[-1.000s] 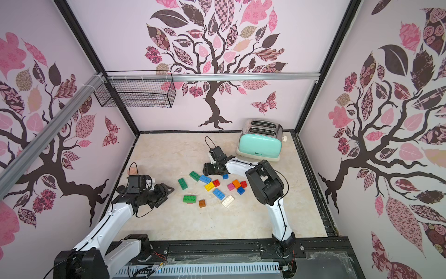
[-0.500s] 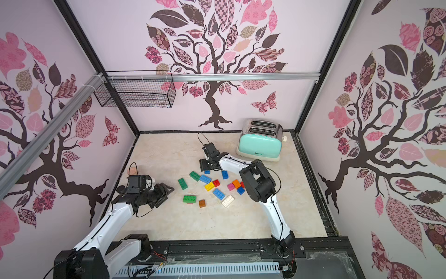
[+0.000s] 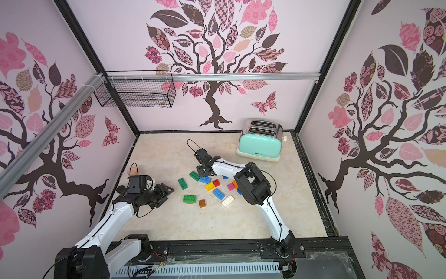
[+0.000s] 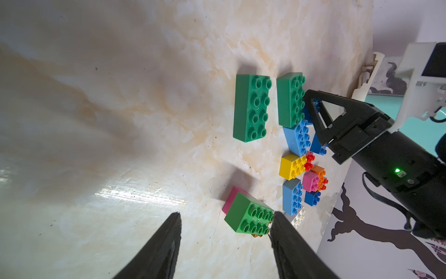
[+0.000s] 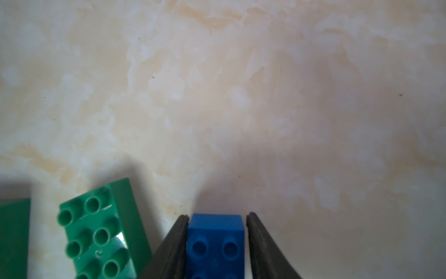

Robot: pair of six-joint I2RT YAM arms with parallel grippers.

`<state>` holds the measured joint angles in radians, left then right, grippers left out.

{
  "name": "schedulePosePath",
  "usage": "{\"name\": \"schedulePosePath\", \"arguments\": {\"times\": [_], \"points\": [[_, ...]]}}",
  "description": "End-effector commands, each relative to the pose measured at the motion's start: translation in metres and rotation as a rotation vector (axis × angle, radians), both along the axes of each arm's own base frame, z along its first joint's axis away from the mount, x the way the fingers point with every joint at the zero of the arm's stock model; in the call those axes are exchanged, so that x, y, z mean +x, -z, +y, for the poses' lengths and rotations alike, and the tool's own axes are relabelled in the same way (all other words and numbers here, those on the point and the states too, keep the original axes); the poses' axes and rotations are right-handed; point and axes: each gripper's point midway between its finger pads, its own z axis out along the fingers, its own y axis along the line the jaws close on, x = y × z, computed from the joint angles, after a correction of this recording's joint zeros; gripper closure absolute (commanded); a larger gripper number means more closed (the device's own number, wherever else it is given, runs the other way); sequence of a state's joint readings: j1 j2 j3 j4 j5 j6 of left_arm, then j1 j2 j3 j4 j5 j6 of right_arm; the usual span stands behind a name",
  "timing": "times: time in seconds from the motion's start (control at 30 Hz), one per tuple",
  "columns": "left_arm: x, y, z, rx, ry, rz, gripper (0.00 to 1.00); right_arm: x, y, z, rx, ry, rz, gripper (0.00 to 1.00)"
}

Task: Assemble a heart with lego
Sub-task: Pick up the lego brick from the center of the board.

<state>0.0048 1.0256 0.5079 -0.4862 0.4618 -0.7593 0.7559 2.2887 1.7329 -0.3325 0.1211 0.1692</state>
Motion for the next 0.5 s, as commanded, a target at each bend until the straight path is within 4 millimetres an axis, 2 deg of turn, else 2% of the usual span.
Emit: {"name": "schedulePosePath", "arguments": {"times": [0.0, 0.13, 0.27, 0.4, 0.47], "points": [[0.002, 0.001, 0.000, 0.008, 0.003, -0.011, 0.38, 0.004, -0.013, -0.006, -0.040, -0.033, -0.043, 0.65], [0.002, 0.001, 0.000, 0.008, 0.002, -0.010, 0.38, 0.002, -0.027, -0.004, -0.029, -0.088, -0.077, 0.68], [0.002, 0.000, 0.000, 0.008, 0.008, -0.011, 0.38, -0.003, -0.058, -0.002, 0.001, -0.151, -0.128, 0.69], [0.002, -0.002, -0.001, 0.015, 0.024, -0.012, 0.38, -0.030, -0.095, 0.001, 0.047, -0.307, -0.158, 0.70], [0.004, -0.004, -0.001, 0.013, 0.029, -0.016, 0.38, -0.053, -0.100, -0.001, 0.021, -0.384, -0.165, 0.70]]}}
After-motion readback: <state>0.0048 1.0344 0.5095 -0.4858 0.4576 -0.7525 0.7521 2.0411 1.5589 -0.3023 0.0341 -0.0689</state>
